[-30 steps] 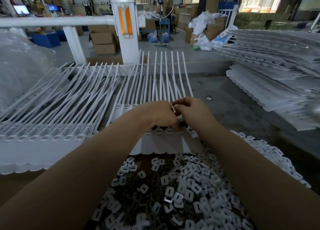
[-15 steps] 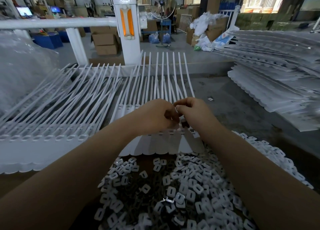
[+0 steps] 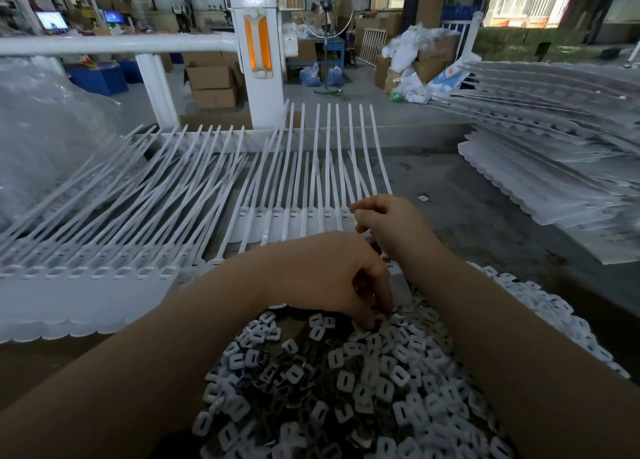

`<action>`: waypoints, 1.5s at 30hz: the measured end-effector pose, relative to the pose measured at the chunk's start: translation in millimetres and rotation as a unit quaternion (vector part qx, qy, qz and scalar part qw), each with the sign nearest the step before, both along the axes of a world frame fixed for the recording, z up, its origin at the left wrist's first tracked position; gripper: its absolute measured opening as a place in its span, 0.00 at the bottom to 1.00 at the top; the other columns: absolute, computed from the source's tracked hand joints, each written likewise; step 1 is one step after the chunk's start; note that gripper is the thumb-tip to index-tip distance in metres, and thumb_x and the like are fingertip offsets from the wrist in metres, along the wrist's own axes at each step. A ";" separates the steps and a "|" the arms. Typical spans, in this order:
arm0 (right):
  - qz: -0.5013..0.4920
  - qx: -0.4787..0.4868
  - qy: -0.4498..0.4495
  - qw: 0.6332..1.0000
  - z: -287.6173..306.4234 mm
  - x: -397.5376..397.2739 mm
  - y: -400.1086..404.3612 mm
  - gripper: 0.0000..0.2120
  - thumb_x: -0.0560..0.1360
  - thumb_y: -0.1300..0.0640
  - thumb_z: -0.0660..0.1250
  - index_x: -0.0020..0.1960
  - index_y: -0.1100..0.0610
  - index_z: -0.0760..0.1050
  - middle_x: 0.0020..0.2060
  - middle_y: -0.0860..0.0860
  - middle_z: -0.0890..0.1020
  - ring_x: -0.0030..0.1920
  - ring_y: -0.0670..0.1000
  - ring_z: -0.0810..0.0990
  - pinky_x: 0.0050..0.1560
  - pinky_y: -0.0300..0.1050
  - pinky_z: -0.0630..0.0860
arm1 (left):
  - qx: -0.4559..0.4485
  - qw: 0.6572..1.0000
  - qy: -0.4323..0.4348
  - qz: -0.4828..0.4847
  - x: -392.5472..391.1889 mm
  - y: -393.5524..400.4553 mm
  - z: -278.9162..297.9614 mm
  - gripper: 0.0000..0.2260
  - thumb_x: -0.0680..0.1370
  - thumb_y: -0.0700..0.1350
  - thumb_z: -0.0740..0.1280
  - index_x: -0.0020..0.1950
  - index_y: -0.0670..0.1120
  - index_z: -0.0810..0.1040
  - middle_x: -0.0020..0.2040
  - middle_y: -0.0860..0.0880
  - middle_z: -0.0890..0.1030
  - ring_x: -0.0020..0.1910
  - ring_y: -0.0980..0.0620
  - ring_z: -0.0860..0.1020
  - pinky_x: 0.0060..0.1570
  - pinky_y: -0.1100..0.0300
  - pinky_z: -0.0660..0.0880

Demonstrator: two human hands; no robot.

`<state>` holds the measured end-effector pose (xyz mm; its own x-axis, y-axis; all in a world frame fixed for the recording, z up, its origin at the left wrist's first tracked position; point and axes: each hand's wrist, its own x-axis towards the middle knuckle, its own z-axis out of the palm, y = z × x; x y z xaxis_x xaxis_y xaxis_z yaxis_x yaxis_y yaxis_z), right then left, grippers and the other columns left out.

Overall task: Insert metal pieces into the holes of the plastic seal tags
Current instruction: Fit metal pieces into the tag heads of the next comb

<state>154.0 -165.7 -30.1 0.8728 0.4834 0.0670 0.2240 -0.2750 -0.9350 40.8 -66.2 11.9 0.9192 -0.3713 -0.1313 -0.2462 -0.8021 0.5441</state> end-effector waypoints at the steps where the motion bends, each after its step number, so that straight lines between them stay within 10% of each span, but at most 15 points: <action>1: 0.000 -0.001 0.001 1.000 0.2 -0.1 -0.1 0.07 0.79 0.61 0.62 0.54 0.56 0.78 0.40 0.53 0.80 0.32 0.50 0.75 0.30 0.41 0.74 | -0.001 1.000 -0.001 0.003 -0.2 -0.3 0.0 0.08 0.72 0.45 0.76 0.50 0.53 0.85 0.35 0.73 0.77 0.38 0.71 0.77 0.38 0.79 0.68; 13: -0.007 -0.001 0.007 1.000 3.0 -0.7 -1.2 0.07 0.79 0.61 0.62 0.53 0.56 0.78 0.39 0.52 0.80 0.37 0.48 0.77 0.30 0.37 0.73 | 0.007 0.998 -0.059 0.036 -1.4 -1.5 -3.8 0.05 0.77 0.47 0.70 0.49 0.49 0.84 0.35 0.64 0.78 0.38 0.69 0.78 0.39 0.77 0.71; 21: -0.059 0.066 0.051 0.995 7.9 -1.1 -5.4 0.07 0.79 0.59 0.63 0.49 0.54 0.80 0.35 0.50 0.80 0.26 0.40 0.74 0.22 0.32 0.69 | -0.213 0.943 -0.076 0.242 7.6 24.4 -5.9 0.03 0.73 0.41 0.74 0.44 0.49 0.85 0.38 0.52 0.86 0.37 0.57 0.84 0.38 0.70 0.78; 26: -0.046 0.059 0.041 0.996 9.3 -3.6 -5.0 0.05 0.77 0.57 0.67 0.44 0.51 0.81 0.35 0.47 0.82 0.35 0.42 0.77 0.37 0.38 0.71 | -0.283 0.900 -0.074 0.324 9.1 31.5 -8.5 0.06 0.71 0.34 0.75 0.44 0.43 0.83 0.34 0.47 0.85 0.27 0.60 0.78 0.24 0.72 0.69; 45: 0.048 0.037 -0.008 0.998 13.2 -10.5 -5.0 0.03 0.75 0.57 0.70 0.45 0.57 0.81 0.39 0.52 0.83 0.40 0.50 0.80 0.41 0.39 0.77 | -0.328 0.868 -0.092 0.362 14.0 40.3 -12.2 0.04 0.75 0.40 0.73 0.49 0.43 0.82 0.39 0.47 0.86 0.39 0.51 0.85 0.38 0.63 0.81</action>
